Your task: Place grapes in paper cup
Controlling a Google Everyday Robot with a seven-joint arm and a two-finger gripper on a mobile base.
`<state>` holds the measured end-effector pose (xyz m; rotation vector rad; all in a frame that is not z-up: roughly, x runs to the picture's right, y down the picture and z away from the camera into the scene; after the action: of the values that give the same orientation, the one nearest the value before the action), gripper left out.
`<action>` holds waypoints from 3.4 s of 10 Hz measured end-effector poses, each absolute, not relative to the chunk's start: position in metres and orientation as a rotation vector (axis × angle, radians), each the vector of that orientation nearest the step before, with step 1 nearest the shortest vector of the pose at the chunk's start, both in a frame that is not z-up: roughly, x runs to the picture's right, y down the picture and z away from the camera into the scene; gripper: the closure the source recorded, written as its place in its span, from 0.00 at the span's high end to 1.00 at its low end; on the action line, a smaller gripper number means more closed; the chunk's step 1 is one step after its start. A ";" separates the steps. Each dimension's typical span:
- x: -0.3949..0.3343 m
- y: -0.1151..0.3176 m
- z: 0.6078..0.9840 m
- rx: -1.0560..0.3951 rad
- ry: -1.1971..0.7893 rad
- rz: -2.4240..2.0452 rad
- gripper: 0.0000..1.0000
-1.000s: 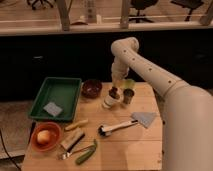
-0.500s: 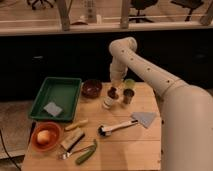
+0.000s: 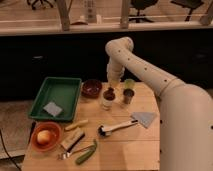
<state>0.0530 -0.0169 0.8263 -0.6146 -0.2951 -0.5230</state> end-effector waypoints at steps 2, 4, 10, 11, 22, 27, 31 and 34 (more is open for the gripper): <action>0.051 -0.016 0.825 -0.615 -0.293 -0.526 0.18; 0.047 -0.016 0.824 -0.615 -0.292 -0.533 0.37; 0.040 -0.014 0.821 -0.624 -0.277 -0.545 0.80; 0.041 -0.013 0.819 -0.622 -0.275 -0.542 0.80; 0.048 -0.015 0.822 -0.614 -0.311 -0.524 0.80; 0.052 -0.015 0.828 -0.637 -0.341 -0.539 0.80; 0.051 -0.014 0.829 -0.639 -0.342 -0.541 0.80; 0.051 -0.014 0.829 -0.640 -0.342 -0.542 0.80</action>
<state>0.0512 -0.0142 0.8290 -0.6397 -0.3420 -0.5416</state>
